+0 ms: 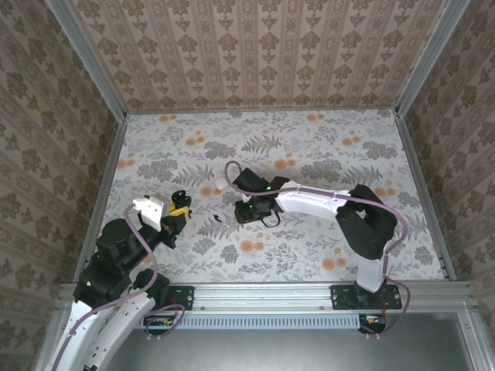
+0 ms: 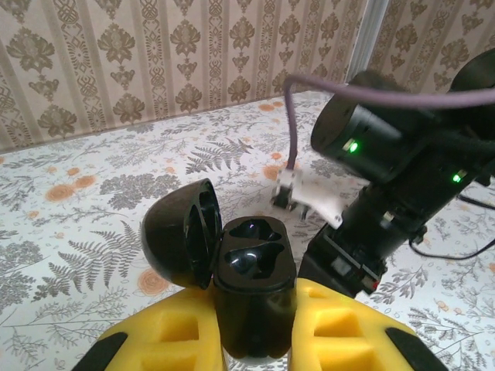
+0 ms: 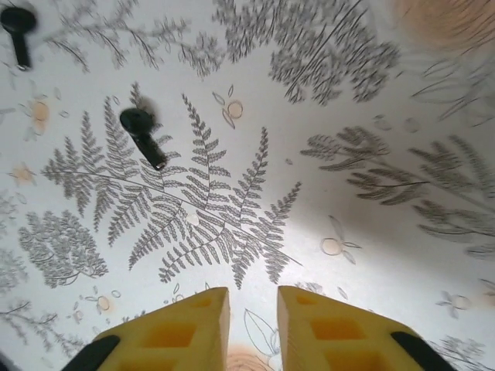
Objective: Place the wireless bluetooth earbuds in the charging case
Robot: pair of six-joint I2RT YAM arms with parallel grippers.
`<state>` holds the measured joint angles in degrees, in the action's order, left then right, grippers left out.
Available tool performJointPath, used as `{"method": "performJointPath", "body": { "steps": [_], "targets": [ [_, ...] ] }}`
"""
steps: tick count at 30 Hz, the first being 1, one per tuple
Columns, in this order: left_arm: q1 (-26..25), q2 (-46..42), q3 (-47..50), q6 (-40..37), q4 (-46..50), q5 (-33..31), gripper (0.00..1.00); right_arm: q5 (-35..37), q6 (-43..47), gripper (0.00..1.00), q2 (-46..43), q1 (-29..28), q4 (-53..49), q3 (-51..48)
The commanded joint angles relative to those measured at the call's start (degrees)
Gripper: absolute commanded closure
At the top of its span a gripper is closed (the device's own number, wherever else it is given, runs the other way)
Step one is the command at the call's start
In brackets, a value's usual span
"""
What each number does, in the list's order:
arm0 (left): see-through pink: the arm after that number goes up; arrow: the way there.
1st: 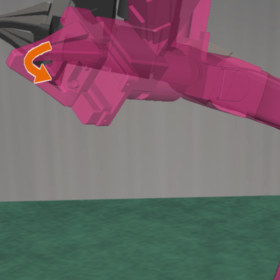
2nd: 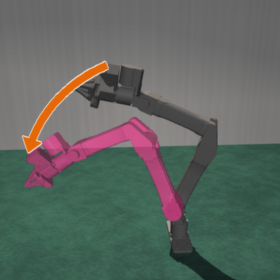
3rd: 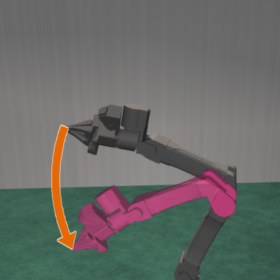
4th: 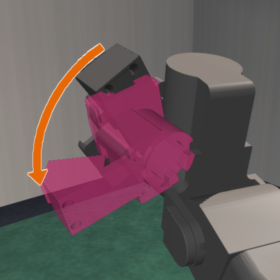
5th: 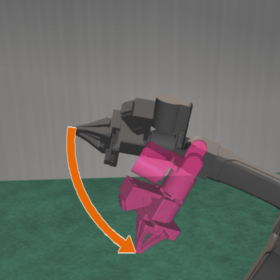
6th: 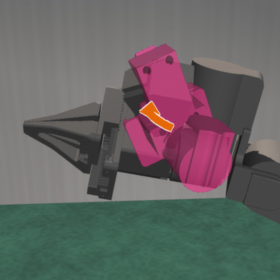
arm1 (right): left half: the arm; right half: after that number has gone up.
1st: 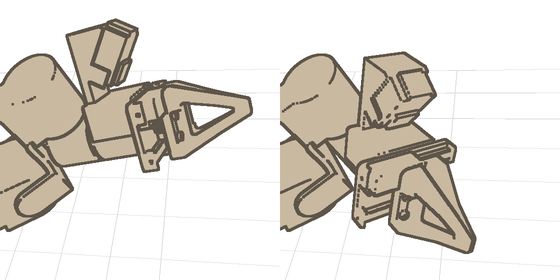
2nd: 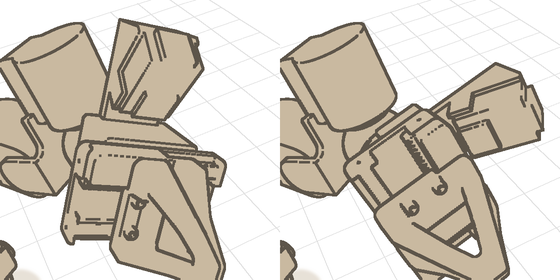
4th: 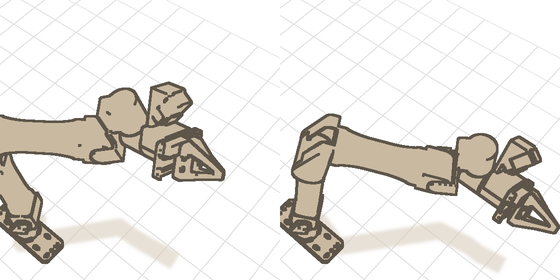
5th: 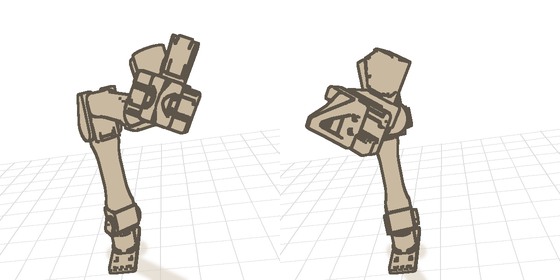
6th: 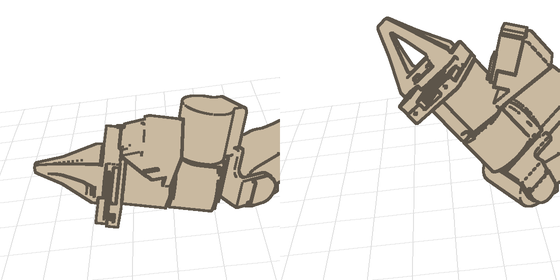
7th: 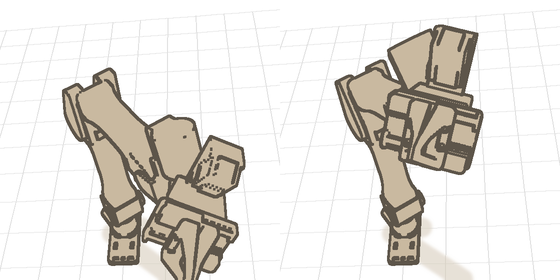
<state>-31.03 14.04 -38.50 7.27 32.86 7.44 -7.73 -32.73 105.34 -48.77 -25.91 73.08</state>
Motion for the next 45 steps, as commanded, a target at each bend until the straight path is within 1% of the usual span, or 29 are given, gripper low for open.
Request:
{"method": "performJointPath", "body": {
  "steps": [1, 4, 7, 11, 15, 22, 27, 30, 32, 35, 39, 42, 45],
  "targets": [
    [0.44, 0.95, 0.51, 1.76, -3.44, 1.52, 1.0, 0.4, -0.28, 0.72, -1.78, -0.02, 3.12, -0.75],
    [0.44, 1.64, 0.66, 2.28, -4.09, 1.85, 1.0, -0.93, 1.59, 0.63, 2.0, -0.64, 2.94, 2.88],
    [0.42, 1.78, 0.63, 2.79, -4.12, 1.91, 1.0, -1.24, 4.95, 0.57, 7.12, -2.17, 1.21, 9.1],
    [0.44, 1.69, -0.03, 2.77, -2.86, 1.86, 1.0, -0.89, 9.83, 0.52, 13.87, -3.89, -4.23, 18.74],
    [0.48, 1.33, -0.35, 2.71, -1.53, 1.29, 1.0, -0.54, 12.1, 0.52, 19.09, -4.48, -9.33, 25.76],
    [0.44, 0.55, 0.01, 2.49, -0.96, 0.57, 1.0, -0.8, 13.9, 0.59, 24.04, -5.01, -11.97, 30.83],
    [0.51, 0.55, 0.27, 2.49, -1.31, 0.47, 1.0, -0.71, 14.43, 0.64, 26.21, -5.1, -12.41, 32.16],
    [0.51, 0.67, 0.33, 2.42, -1.31, 0.41, 1.0, -0.06, 14.76, 0.67, 27.0, -5.1, -12.33, 32.47],
    [0.45, 0.7, 0.27, 2.4, -1.39, 0.29, 1.0, 0.85, 14.64, 0.7, 27.29, -5.02, -12.33, 32.7],
    [0.52, 0.63, 0.4, 2.4, -1.44, 0.24, 1.0, 3.57, 13.82, 0.74, 27.22, -4.62, -12.42, 32.41],
    [0.42, 0.71, 0.36, 2.57, -1.75, 0.25, 1.0, 5.96, 12.0, 0.76, 25.49, -3.08, -11.82, 29.98],
    [0.46, 0.89, 0.36, 2.6, -2.01, 0.31, 1.0, 5.76, 10.89, 0.82, 22.45, -1.44, -9.63, 25.37],
    [0.49, 1.23, 0.63, 2.97, -2.69, 0.69, 1.0, 5.79, 9.78, 0.83, 18.69, 0.22, -7.54, 19.97]
  ]
}}
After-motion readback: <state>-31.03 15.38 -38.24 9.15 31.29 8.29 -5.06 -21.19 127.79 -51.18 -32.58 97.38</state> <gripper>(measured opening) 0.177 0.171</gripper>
